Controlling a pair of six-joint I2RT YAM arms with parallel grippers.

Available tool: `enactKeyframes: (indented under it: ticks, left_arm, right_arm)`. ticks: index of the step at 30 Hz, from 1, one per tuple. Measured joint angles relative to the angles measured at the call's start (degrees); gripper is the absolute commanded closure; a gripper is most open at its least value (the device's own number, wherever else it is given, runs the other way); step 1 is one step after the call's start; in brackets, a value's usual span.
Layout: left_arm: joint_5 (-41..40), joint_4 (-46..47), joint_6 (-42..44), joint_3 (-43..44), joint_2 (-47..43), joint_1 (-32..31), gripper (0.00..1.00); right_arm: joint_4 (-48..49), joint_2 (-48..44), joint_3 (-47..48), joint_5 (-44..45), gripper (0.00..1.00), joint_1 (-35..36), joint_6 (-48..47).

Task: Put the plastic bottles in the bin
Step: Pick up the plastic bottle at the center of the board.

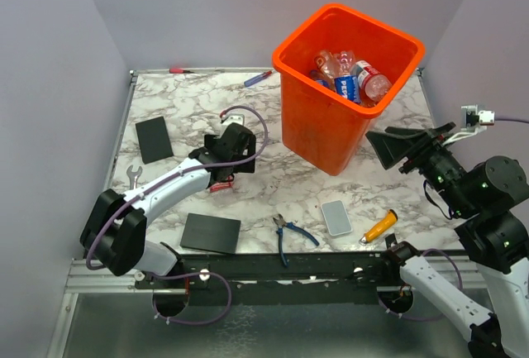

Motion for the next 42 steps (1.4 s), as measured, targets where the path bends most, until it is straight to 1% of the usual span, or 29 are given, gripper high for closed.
enactKeyframes:
  ticks: [6, 11, 14, 18, 21, 29, 34, 37, 42]
  left_arm:
    - [1.0, -3.5, -5.7, -0.2, 0.3, 4.9, 0.01]
    - [0.9, -5.0, -8.4, 0.0, 0.3, 5.1, 0.01]
    - [0.9, -5.8, -9.5, -0.1, 0.3, 6.6, 0.01]
    - [0.9, -5.8, -10.2, -1.6, 0.3, 9.2, 0.01]
    - [1.5, -5.5, -10.1, -3.0, 0.9, 9.5, 0.01]
    - [5.1, -2.3, -10.1, -4.9, 6.3, 9.4, 0.01]
    - [5.2, -0.6, -10.2, -6.5, 6.4, 9.4, 0.08]
    - [5.3, 0.0, -10.2, -8.2, 6.4, 9.4, 0.14]
    - [6.5, 1.0, -9.9, -10.4, 5.8, 9.4, 0.32]
  right_arm:
    - [1.8, -2.5, -2.6, -1.2, 0.25, 0.0, -0.3]
    - [3.3, -4.0, -5.4, -2.1, 0.25, 0.0, 0.4]
    - [3.3, -4.4, -6.4, -2.6, 0.25, 0.0, 0.9]
    - [3.3, -4.8, -6.4, -2.7, 0.25, 0.0, 1.2]
    - [3.3, -5.3, -6.4, -2.7, 0.25, 0.0, 1.3]
    - [3.3, -5.4, -6.6, -2.7, 0.25, 0.0, 1.5]
    - [3.3, -5.6, -6.7, -2.7, 0.25, 0.0, 1.7]
    - [3.3, -5.8, -6.7, -2.7, 0.26, 0.0, 1.8]
    - [2.4, -6.2, -6.6, -2.7, 0.25, 0.0, 1.7]
